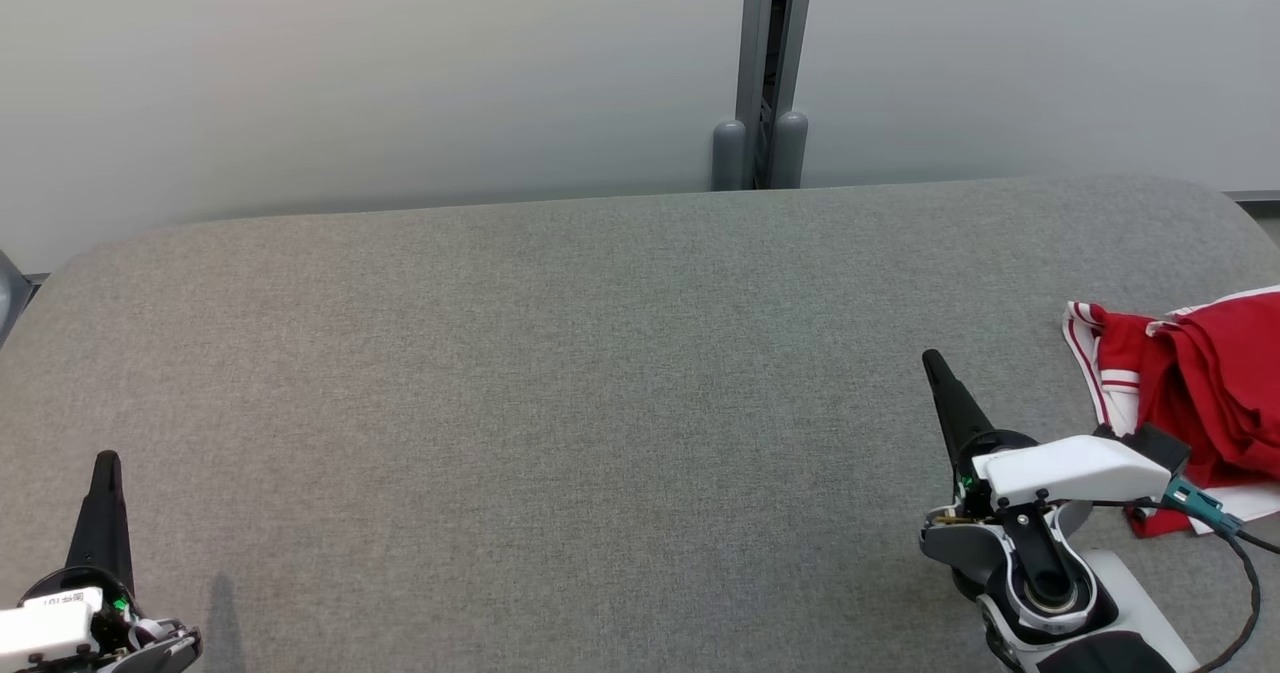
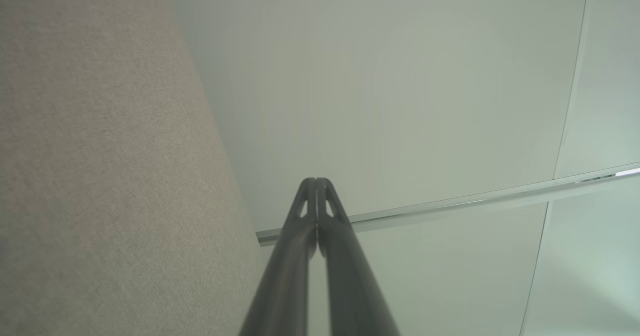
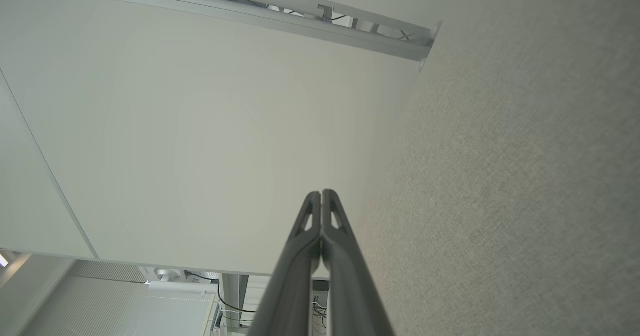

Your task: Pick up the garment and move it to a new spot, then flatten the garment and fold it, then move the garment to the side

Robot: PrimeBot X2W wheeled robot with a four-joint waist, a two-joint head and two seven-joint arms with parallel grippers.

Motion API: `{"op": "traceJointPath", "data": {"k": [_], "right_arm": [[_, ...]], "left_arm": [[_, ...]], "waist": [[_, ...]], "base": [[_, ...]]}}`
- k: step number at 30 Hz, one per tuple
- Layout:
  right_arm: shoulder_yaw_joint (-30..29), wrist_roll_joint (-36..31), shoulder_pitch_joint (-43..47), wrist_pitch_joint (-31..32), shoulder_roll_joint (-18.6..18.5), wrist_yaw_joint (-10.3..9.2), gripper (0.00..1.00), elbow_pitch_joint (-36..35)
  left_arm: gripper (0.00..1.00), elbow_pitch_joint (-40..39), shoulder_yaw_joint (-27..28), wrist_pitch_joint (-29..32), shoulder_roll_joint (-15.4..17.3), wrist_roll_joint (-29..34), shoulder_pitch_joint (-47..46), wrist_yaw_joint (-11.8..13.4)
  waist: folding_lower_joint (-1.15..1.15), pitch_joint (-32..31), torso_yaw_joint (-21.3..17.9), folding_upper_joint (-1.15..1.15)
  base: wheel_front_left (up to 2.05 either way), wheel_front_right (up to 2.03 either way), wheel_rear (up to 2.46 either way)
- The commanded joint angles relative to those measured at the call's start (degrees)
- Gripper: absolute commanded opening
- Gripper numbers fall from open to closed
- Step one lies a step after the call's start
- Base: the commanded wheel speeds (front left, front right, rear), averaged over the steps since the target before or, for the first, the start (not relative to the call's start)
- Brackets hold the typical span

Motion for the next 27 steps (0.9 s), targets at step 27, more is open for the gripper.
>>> {"op": "traceJointPath", "data": {"k": [27], "right_arm": [[0.65,11.14,-2.27,1.61,-0.63,0.02,0.0,1.65]], "left_arm": [[0.0,0.16,3.83,3.77,0.22,-7.4,-2.21,-0.11]], "waist": [[0.0,-0.51,0.08,0.0]], "base": [[0.0,0.0,0.0]]}}
